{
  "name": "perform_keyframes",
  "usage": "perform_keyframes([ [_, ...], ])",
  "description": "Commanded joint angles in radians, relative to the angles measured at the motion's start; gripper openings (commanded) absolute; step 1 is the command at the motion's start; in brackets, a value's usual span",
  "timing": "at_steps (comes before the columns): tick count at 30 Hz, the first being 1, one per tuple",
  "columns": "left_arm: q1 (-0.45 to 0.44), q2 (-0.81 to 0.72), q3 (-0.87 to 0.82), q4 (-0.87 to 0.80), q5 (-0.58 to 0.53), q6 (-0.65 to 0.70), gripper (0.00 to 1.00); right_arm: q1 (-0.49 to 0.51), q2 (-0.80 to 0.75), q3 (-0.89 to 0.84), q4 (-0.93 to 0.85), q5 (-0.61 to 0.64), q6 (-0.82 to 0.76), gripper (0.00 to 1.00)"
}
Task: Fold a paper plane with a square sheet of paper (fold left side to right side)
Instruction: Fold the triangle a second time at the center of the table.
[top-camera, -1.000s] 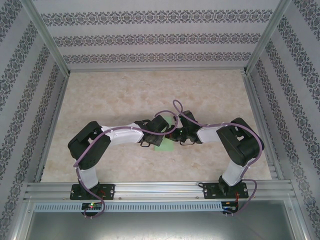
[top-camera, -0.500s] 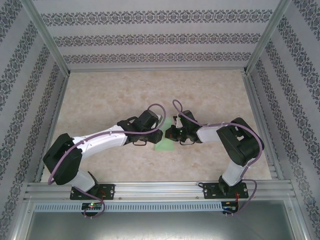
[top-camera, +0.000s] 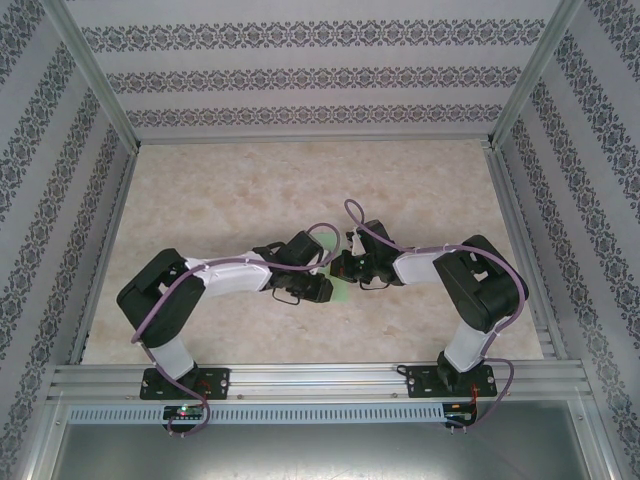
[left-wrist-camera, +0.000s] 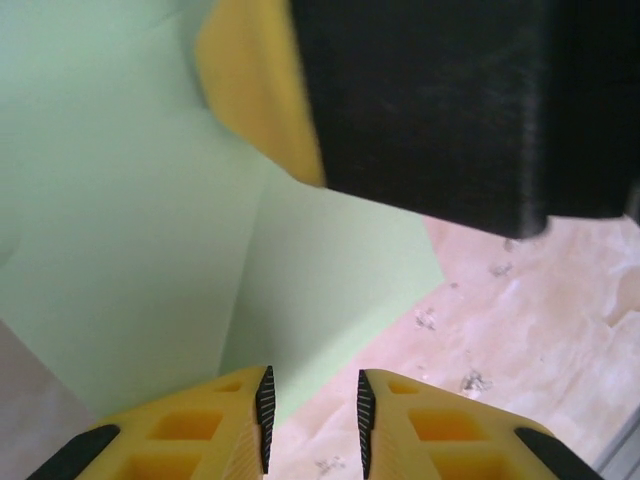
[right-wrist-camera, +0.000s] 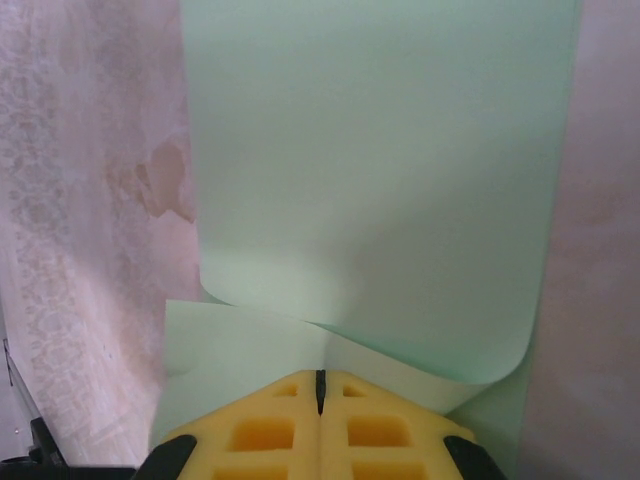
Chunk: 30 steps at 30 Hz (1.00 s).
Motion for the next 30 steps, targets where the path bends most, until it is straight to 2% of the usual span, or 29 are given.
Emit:
perform_keyframes([
  [1,0.028,0.015,-0.010,0.040,0.007,-0.009,0.31,-0.002,0.008,0.009,-0.072,0.035,-0.022,0.00],
  [8,0.038,0.015,-0.054,0.100,0.028,-0.034,0.31,-0.004,0.010,0.013,-0.081,0.036,-0.027,0.00],
  [17,0.037,0.013,-0.075,0.188,0.124,-0.066,0.31,-0.002,0.010,0.016,-0.092,0.036,-0.032,0.00],
  [30,0.049,-0.043,-0.075,0.135,0.062,-0.072,0.32,-0.003,0.010,0.015,-0.098,0.036,-0.035,0.00],
])
